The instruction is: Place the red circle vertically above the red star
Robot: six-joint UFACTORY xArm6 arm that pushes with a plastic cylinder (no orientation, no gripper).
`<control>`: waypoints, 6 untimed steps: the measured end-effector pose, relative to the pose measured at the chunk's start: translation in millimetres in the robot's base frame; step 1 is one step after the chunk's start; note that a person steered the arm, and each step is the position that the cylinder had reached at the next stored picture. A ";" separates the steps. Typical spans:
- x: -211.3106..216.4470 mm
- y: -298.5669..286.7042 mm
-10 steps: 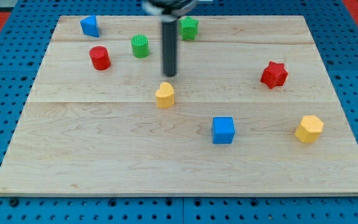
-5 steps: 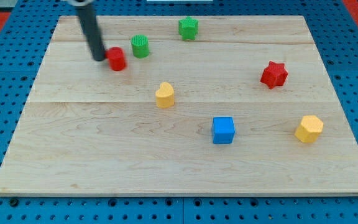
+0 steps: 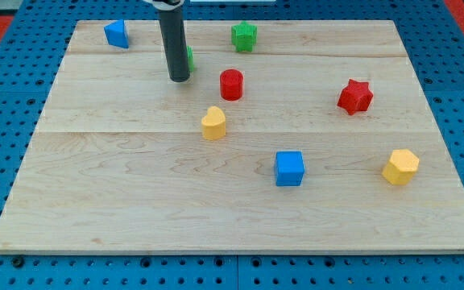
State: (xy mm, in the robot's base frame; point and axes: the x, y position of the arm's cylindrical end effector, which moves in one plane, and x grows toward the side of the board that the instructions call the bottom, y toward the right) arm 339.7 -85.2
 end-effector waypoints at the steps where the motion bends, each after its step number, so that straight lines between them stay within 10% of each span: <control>1: 5.3 25.7; 4: -23.1 114.7; 6: 34.3 117.2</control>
State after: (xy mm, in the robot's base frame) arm 374.0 31.9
